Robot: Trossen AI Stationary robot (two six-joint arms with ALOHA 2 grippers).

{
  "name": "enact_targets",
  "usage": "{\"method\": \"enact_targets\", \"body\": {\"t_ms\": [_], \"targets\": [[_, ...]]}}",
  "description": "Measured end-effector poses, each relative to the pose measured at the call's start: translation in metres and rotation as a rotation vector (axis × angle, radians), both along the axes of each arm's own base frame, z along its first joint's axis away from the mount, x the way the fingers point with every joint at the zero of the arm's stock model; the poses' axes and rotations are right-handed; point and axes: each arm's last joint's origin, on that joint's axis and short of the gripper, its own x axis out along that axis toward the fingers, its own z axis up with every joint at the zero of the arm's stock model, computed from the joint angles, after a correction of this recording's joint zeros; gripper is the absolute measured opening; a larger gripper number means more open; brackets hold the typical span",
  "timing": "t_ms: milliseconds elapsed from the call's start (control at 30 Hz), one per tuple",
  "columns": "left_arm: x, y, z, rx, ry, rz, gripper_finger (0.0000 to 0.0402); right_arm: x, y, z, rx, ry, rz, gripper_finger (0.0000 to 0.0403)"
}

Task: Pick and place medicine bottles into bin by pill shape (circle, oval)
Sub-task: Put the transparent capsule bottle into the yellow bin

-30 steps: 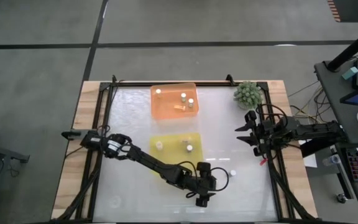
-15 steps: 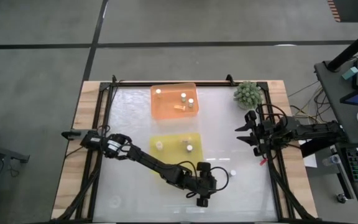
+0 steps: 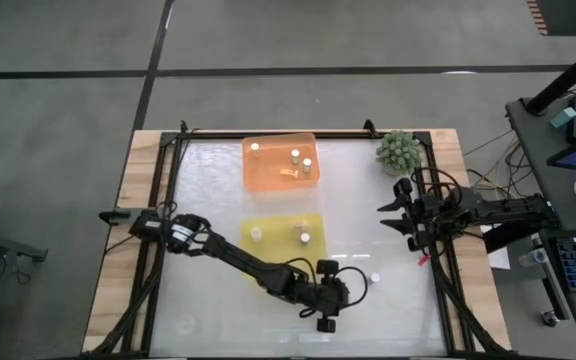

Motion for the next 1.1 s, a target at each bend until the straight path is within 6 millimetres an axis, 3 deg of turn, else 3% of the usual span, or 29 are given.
{"method": "enact_targets", "body": {"t_ms": [533,833,1100], "targets": [[-0.020,0.009,0.057,0.029,0.000,0.025,0.0127,0.000,0.000,-0.002,0.018,0.027,0.001,0.0139],[-0.036,0.017,0.081,0.067,0.063,0.026,0.0127,0.001,0.000,-0.004,0.025,0.045,0.003,0.0139],[-0.057,0.026,0.115,0.100,0.075,0.024,0.0127,0.002,0.000,-0.005,0.029,0.052,0.004,0.0139]]}}
